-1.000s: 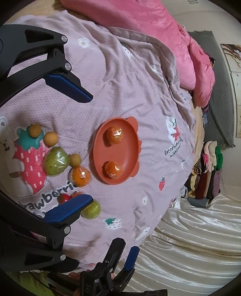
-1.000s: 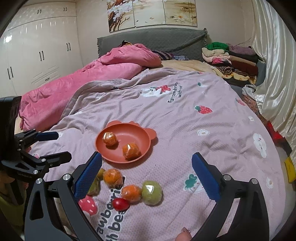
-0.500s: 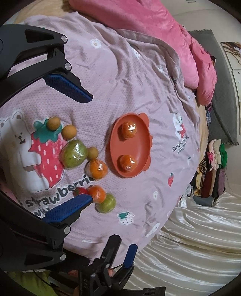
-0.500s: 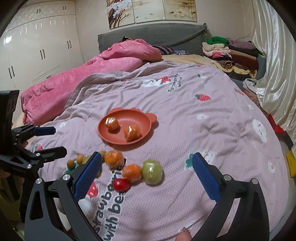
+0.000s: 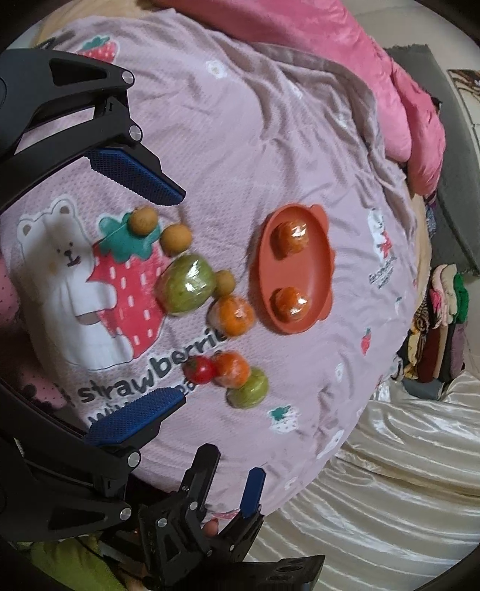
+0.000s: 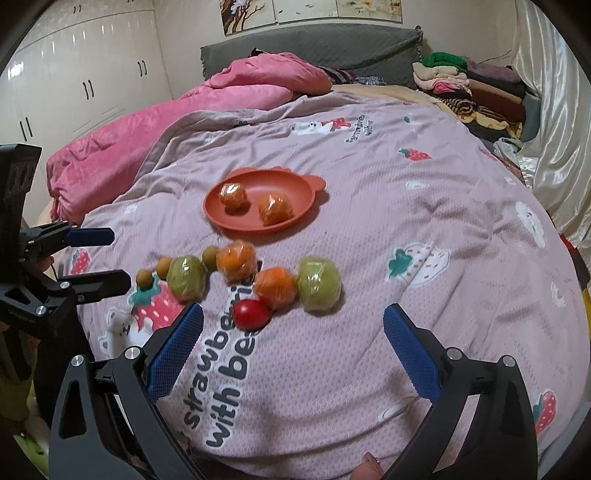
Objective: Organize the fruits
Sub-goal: 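Grasp the wrapped green fruit with the left tool while the right tool grasps the red tomato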
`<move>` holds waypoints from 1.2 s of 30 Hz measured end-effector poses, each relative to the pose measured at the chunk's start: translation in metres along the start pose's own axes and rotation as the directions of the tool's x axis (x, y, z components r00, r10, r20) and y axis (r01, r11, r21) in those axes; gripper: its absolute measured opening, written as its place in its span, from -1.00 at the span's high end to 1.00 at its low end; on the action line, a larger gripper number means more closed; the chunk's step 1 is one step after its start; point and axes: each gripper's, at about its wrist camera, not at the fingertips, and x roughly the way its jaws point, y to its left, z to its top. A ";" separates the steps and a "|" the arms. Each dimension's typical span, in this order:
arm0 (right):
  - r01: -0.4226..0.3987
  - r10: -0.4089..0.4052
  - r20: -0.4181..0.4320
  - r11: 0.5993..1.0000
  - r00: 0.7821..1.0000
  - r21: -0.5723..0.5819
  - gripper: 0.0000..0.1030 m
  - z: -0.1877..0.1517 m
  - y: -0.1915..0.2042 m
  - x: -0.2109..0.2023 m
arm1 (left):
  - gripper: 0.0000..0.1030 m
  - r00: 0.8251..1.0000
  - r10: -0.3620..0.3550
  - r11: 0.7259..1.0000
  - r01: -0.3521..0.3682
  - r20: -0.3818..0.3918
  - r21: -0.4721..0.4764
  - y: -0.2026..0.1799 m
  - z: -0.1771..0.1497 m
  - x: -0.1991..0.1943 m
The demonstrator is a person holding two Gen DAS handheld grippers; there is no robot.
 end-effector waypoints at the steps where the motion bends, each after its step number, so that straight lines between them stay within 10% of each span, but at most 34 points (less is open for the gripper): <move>1: -0.002 0.002 -0.004 1.000 1.000 0.004 -0.90 -0.002 0.000 0.000 | -0.80 1.000 -0.003 1.000 0.003 -0.002 -0.002 0.000 -0.001 0.001; 12: 0.001 -0.001 -0.019 1.000 1.000 0.000 -0.90 -0.013 -0.001 0.002 | -0.13 0.994 -0.078 0.997 0.076 -0.075 -0.032 -0.001 -0.013 0.023; 36: 0.017 -0.022 -0.080 0.998 0.997 -0.059 -0.74 -0.028 0.020 0.041 | 0.18 0.991 -0.022 0.999 0.018 -0.130 -0.036 0.010 0.006 0.084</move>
